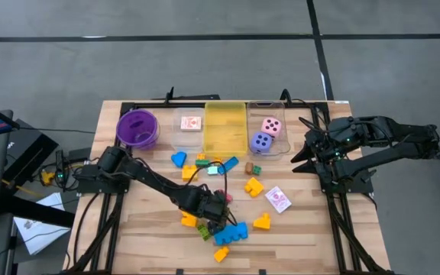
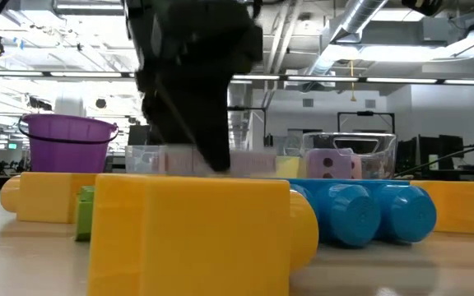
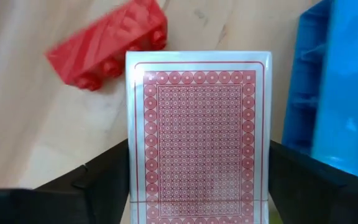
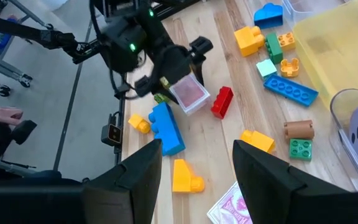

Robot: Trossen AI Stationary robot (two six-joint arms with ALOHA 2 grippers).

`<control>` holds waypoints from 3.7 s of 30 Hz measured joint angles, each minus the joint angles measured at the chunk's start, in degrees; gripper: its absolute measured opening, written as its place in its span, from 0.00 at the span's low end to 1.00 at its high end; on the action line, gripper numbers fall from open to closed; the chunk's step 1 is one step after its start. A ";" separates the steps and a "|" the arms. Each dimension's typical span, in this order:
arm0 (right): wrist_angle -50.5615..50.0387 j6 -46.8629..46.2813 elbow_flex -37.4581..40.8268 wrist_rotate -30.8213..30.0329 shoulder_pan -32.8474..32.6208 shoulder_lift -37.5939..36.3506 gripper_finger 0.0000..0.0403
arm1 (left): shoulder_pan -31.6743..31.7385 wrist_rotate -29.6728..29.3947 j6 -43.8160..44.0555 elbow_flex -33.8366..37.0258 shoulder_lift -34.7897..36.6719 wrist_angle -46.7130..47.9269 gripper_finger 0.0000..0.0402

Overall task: Pick & Place Toys
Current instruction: Put the red deck of cards into the white bin

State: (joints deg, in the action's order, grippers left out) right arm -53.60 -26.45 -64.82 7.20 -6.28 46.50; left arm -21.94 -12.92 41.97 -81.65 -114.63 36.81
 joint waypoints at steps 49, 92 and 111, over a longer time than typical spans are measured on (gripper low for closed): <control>17.08 -12.61 0.00 -10.51 9.57 0.00 0.47 | 57.83 12.67 -80.74 -0.11 26.07 11.50 0.81; 17.62 -12.55 0.00 -10.25 9.53 2.99 0.47 | 57.01 18.47 -74.06 18.29 23.65 0.14 0.82; 17.55 -12.58 0.00 -10.25 9.57 2.99 0.47 | 57.31 18.52 -72.53 25.74 23.63 -10.55 0.78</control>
State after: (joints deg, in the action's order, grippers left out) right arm -36.05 -39.03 -64.82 -3.05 3.29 49.50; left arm 35.38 5.61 -30.57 -55.90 -91.00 26.26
